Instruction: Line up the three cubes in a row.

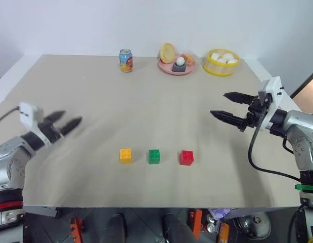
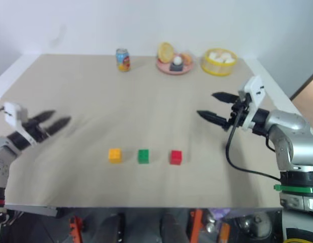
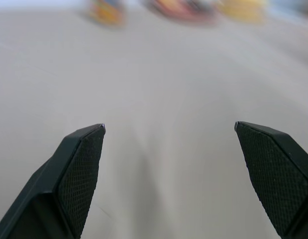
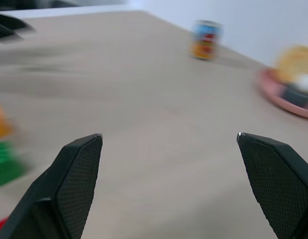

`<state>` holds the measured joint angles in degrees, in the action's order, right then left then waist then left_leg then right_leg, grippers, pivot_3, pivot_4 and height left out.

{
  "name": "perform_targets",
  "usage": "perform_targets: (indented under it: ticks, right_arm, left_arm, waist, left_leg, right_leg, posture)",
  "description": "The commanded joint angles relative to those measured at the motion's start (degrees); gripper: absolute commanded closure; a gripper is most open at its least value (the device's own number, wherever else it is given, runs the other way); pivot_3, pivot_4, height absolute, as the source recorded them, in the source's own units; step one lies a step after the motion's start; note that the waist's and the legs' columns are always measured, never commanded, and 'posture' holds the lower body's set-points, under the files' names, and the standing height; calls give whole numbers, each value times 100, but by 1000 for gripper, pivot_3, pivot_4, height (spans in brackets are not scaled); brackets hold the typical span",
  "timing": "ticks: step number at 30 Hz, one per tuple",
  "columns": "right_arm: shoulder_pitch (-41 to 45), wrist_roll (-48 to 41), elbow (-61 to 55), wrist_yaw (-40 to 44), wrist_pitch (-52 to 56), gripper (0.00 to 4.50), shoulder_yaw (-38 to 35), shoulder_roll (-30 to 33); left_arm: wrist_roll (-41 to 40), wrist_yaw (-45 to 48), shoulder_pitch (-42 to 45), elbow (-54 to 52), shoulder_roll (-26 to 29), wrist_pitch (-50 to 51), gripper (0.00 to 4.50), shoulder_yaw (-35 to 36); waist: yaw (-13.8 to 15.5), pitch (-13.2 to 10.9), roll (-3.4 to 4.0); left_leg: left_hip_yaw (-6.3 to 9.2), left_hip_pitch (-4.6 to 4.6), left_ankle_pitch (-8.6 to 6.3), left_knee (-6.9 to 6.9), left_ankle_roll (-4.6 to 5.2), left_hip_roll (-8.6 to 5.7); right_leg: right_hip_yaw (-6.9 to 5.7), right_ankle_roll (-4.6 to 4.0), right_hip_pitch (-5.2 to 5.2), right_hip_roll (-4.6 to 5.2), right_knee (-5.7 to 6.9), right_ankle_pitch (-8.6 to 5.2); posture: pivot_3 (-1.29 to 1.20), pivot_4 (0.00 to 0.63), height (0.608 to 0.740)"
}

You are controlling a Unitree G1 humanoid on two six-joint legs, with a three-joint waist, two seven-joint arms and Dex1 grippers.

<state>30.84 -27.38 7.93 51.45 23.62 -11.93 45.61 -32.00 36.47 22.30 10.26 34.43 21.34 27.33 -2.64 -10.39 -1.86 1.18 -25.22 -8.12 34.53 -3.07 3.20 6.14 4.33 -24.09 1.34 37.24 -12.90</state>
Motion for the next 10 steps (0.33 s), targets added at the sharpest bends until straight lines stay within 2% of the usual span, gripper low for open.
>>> perform_targets:
  ticks: [1, 6, 10]
  right_arm:
    - [-201, 410, 176, -1120, -264, 0, -357, -365]
    - [-634, 780, 181, -2619, -440, 0, -683, -1164]
    - [-857, 831, -25, -3310, -427, 0, -877, -1612]
  left_arm:
    - [-161, -1230, -73, -737, -432, 140, 193, 452]
    - [77, -2034, -488, -1250, -1154, 85, 193, 230]
    - [90, -2237, -633, -1435, -1486, 94, 193, -7]
  waist:
    - [-14, 1, 0]
    - [-6, 1, 1]
    - [-7, 0, 1]
  left_leg:
    - [-4, 2, -1, -4, -2, -1]
    - [0, 4, -3, -12, -4, -6]
    - [2, 0, 3, 1, -9, -14]
  right_leg:
    - [5, 8, 0, 0, -1, 3]
    - [15, 14, 3, -6, 1, -3]
    - [21, 17, 7, -4, 0, 4]
  posture:
    - [0, 150, 740]
    - [0, 150, 740]
    - [0, 150, 740]
